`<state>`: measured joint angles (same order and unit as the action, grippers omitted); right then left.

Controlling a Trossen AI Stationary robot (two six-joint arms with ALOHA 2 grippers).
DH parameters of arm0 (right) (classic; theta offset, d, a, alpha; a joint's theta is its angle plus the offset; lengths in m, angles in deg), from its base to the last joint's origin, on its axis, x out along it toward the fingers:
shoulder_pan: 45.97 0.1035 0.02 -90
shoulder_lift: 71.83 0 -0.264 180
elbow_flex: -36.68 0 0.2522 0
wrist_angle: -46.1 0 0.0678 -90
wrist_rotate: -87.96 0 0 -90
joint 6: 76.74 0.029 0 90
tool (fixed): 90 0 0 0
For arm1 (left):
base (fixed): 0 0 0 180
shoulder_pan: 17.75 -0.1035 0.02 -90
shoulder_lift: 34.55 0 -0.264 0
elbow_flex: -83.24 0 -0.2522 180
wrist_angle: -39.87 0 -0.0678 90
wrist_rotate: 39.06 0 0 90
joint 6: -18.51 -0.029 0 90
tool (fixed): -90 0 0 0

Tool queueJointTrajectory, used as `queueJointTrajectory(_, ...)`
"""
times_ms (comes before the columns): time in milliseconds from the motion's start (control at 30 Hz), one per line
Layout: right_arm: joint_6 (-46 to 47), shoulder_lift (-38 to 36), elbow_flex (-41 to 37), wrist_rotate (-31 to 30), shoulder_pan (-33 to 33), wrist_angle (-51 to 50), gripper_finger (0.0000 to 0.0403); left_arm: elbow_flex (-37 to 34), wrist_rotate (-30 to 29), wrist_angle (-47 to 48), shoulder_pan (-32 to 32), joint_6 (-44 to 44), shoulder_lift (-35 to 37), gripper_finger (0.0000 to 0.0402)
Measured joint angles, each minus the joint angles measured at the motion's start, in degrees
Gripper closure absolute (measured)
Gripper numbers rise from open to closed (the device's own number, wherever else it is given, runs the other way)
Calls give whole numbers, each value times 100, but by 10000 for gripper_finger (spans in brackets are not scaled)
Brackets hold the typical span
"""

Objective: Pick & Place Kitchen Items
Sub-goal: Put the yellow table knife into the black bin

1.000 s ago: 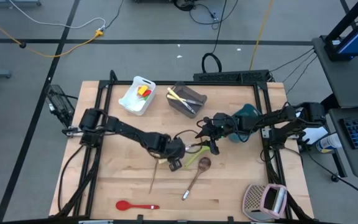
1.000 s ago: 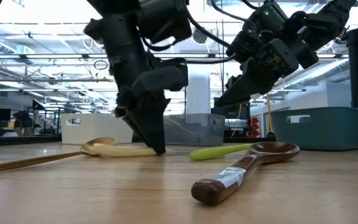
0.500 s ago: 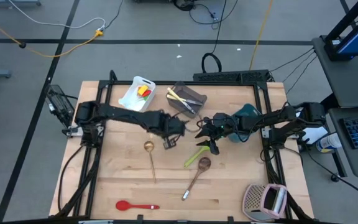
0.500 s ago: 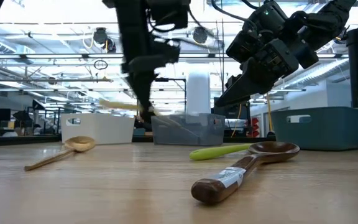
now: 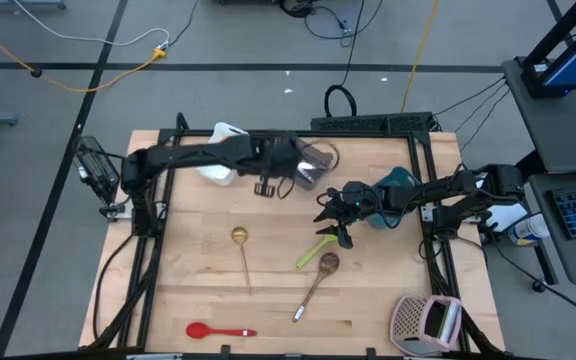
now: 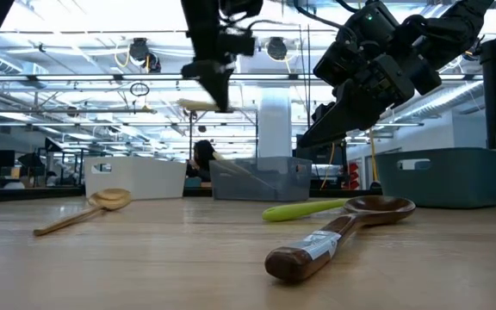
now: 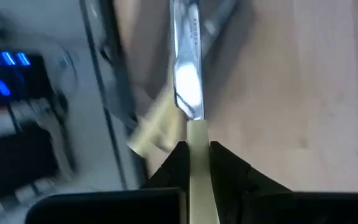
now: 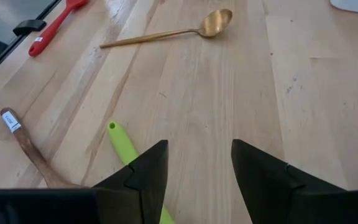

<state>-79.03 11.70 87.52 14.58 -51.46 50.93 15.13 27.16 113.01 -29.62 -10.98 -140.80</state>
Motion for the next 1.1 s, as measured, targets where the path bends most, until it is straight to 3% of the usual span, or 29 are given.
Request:
queueJointTrajectory(300,-11,0,0,-2,0,-4,234,208,579,-738,-679,-1799,-95,367)
queueJointTrajectory(767,-190,2,0,0,0,-15,234,199,610,-799,-1065,-3153,-1211,365)
queueJointTrajectory(1100,-210,2,0,-2,-2,-4,234,199,575,-1470,-974,-3848,-1456,364)
